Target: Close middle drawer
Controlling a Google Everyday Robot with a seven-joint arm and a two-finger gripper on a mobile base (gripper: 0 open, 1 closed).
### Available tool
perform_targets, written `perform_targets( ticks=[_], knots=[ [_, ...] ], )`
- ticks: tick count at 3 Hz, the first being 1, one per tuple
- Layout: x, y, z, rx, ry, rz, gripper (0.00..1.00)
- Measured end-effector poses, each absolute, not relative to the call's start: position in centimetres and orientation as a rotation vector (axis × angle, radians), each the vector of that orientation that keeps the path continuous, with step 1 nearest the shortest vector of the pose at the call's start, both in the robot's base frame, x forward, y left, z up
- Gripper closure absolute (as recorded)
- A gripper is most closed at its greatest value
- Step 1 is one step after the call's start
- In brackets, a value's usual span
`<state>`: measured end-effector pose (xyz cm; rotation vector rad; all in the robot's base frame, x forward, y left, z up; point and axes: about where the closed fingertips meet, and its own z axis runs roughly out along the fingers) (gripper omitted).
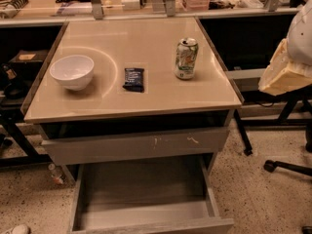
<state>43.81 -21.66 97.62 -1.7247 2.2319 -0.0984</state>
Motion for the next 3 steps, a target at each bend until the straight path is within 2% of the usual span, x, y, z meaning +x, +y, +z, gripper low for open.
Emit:
perform_targets(
  ticks=[2, 3],
  knots=[
    [39.7, -21.7, 91.6, -1.622, 2.323, -0.022, 1.00],
    [36.3, -21.7, 85.0, -1.593, 2.416, 0.080, 1.00]
  ],
)
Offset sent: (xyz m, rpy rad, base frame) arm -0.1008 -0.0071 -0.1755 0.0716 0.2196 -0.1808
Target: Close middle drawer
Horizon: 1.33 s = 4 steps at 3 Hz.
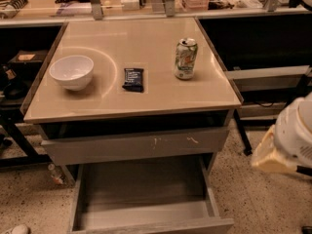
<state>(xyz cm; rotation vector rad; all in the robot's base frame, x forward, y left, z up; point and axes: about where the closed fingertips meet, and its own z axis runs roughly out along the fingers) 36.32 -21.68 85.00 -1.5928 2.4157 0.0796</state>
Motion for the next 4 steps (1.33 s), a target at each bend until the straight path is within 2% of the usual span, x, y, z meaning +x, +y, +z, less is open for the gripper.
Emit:
perform_targets(
  ticks=[1, 3, 4],
  knots=[
    [32.9, -21.4, 78.7, -1.575, 2.509, 0.216, 1.00],
    [31.9, -21.5, 77.5, -1.586, 2.533, 0.237, 1.00],
    [30.9, -20.8, 73.5, -1.565, 2.563, 0.309, 1.00]
  ],
)
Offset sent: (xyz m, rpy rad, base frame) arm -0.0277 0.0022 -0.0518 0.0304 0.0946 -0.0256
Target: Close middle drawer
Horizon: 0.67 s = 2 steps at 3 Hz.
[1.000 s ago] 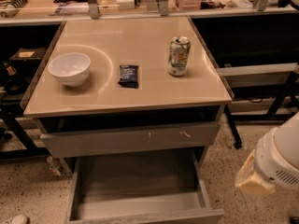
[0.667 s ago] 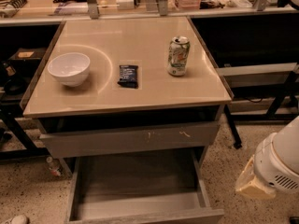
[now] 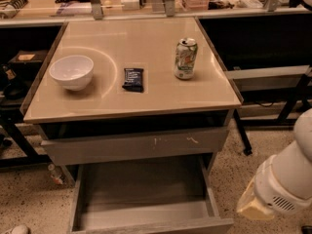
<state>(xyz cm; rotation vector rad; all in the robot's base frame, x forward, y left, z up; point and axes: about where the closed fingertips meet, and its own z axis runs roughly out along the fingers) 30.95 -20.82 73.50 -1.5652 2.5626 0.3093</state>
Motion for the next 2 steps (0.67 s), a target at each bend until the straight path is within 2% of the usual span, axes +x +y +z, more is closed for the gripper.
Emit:
perform_targets(
  ticks=[2],
  knots=[
    [30.3, -19.4, 63.0, -1.497, 2.585, 0.480, 1.00]
  ],
)
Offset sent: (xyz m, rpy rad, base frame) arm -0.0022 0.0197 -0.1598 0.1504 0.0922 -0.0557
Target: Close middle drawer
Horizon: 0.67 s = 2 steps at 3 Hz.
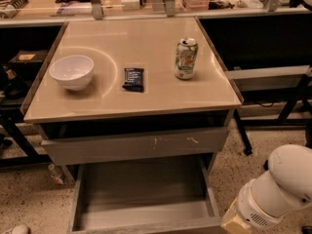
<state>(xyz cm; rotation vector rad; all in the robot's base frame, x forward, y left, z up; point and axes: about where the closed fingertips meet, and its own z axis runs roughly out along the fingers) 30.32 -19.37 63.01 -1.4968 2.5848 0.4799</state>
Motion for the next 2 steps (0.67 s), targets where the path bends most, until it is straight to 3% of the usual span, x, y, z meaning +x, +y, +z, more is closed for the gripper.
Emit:
perform_targets(
  ticks=[2],
  knots=[
    [30.10, -18.81, 59.61, -1.461, 2.603, 0.558, 1.00]
  ],
)
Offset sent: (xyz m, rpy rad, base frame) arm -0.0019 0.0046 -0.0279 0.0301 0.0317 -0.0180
